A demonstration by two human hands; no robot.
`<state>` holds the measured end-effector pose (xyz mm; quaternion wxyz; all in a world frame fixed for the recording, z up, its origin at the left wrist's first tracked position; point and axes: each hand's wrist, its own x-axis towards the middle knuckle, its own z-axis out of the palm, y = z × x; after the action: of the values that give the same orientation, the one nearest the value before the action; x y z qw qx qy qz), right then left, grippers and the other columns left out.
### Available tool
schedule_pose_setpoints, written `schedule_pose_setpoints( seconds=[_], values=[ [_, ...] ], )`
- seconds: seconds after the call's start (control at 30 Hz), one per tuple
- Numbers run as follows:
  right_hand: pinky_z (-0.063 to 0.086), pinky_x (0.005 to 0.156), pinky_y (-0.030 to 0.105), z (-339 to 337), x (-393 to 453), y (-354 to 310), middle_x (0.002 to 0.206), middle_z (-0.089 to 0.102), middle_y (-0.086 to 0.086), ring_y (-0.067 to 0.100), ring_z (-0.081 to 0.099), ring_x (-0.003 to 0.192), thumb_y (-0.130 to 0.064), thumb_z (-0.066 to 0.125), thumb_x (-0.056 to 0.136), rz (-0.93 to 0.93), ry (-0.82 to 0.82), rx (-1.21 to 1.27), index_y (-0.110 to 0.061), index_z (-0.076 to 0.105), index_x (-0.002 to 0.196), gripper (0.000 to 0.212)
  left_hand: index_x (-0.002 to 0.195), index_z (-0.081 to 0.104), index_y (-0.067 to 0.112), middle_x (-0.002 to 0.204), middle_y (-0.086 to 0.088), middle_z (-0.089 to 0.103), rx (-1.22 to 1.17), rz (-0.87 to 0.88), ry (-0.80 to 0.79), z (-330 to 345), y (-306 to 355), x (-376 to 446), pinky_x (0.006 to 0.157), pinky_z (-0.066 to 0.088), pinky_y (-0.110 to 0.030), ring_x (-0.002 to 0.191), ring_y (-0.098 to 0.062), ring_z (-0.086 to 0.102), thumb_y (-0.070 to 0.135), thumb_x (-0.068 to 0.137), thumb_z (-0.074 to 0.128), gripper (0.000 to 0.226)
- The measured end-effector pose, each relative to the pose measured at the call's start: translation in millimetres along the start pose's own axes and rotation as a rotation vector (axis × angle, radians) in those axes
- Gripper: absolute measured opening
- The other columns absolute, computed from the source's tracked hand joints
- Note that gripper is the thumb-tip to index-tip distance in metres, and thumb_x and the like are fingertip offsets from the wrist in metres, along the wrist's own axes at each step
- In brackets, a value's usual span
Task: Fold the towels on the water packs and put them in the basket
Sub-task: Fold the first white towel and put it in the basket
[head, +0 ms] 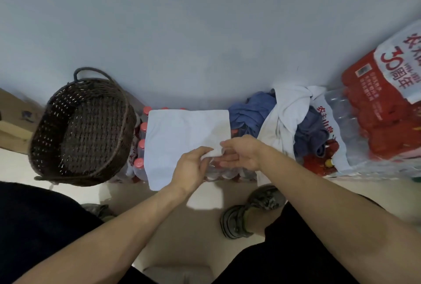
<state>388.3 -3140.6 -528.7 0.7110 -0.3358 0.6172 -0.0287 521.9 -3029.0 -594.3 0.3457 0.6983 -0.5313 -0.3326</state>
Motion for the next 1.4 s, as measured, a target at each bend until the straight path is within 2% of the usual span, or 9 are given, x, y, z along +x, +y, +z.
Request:
schedule_pose_setpoints(
  seconds=[0.2,0.3,0.43,0.67,0.83,0.93,1.17,1.23,1.4],
  values=[
    [0.043,0.101,0.028,-12.1,7.9,-3.5,0.134,0.047,-0.006,0.01,0.048,0.121,-0.029,0.077,0.075,-0.622,0.073,-1.028,-0.034,0.054,0.128,0.057,0.073,0.054,0.01,0.062,-0.001,0.053,-0.027,-0.039,-0.202,-14.1,-4.3,15.1,0.061,0.04,-0.032,0.06,-0.019,0.047,0.028,0.101,0.05,0.034],
    [0.043,0.091,0.023,-4.0,15.8,-0.5,0.112,0.057,-0.014,0.0,0.053,0.104,-0.035,0.081,0.073,-0.648,-0.035,-0.967,-0.036,0.065,0.103,0.034,0.062,0.039,0.016,0.051,0.011,0.031,-0.21,-0.127,-0.226,-14.2,-6.4,19.3,0.052,0.027,-0.022,0.051,-0.008,0.027,0.027,0.1,0.052,0.042],
    [0.039,0.061,0.022,-1.0,31.7,3.3,0.069,0.056,-0.012,0.004,0.048,0.062,-0.036,0.079,0.078,-0.666,-0.023,-0.87,-0.03,0.061,0.072,0.02,0.063,0.053,0.024,0.047,0.017,0.044,-0.324,-0.241,-0.19,-10.5,-13.5,22.2,0.049,0.032,-0.007,0.046,-0.002,0.042,0.025,0.1,0.054,0.036],
    [0.043,0.07,0.025,-15.7,59.7,-1.1,0.094,0.06,0.001,0.013,0.054,0.082,-0.027,0.064,0.092,-0.567,0.191,-0.598,-0.011,0.059,0.098,0.017,0.09,0.063,0.027,0.078,0.015,0.064,0.151,-0.284,-0.306,-28.9,-47.8,20.2,0.054,0.039,-0.013,0.069,-0.002,0.058,0.035,0.079,0.074,0.017],
    [0.049,0.082,0.037,-40.2,72.0,10.2,0.096,0.056,0.002,0.022,0.055,0.092,-0.029,0.058,0.095,-0.35,0.328,-0.454,-0.012,0.053,0.101,0.019,0.08,0.067,0.022,0.076,0.006,0.068,0.267,-0.497,-0.458,-61.8,-73.1,17.2,0.055,0.049,-0.019,0.066,-0.009,0.064,0.034,0.072,0.08,0.019],
    [0.051,0.094,0.046,-48.2,70.6,17.1,0.102,0.055,0.007,0.028,0.055,0.099,-0.029,0.057,0.095,-0.283,0.347,-0.482,-0.01,0.053,0.103,0.021,0.085,0.071,0.018,0.082,0.004,0.071,0.333,-0.532,-0.529,-79.4,-82.5,19.6,0.068,0.053,-0.025,0.074,-0.012,0.067,0.033,0.072,0.079,0.021],
    [0.053,0.092,0.045,-56.6,63.2,29.3,0.119,0.056,0.015,0.031,0.056,0.105,-0.031,0.049,0.099,-0.144,0.281,-0.686,-0.002,0.052,0.125,0.039,0.083,0.066,0.015,0.067,-0.004,0.067,0.243,-0.548,-0.565,-110.3,-87.6,31.8,0.056,0.049,-0.033,0.056,-0.014,0.061,0.037,0.087,0.068,0.022],
    [0.047,0.094,0.04,-57.0,64.7,30.4,0.128,0.055,0.018,0.034,0.054,0.114,-0.031,0.044,0.102,-0.153,0.331,-0.679,0.001,0.046,0.133,0.045,0.092,0.066,0.01,0.067,-0.008,0.07,0.125,-0.591,-0.488,-114.6,-87.4,33.8,0.048,0.05,-0.033,0.055,-0.022,0.065,0.036,0.088,0.068,0.026],
    [0.052,0.095,0.047,-48.3,66.3,24.4,0.11,0.066,0.01,0.028,0.061,0.103,-0.032,0.061,0.095,-0.329,0.302,-0.227,-0.004,0.064,0.108,0.032,0.082,0.067,0.007,0.083,-0.009,0.072,-0.087,-0.686,0.153,-92.3,-82.2,35.2,0.056,0.051,-0.028,0.077,-0.026,0.069,0.036,0.086,0.071,0.03]
  ],
)
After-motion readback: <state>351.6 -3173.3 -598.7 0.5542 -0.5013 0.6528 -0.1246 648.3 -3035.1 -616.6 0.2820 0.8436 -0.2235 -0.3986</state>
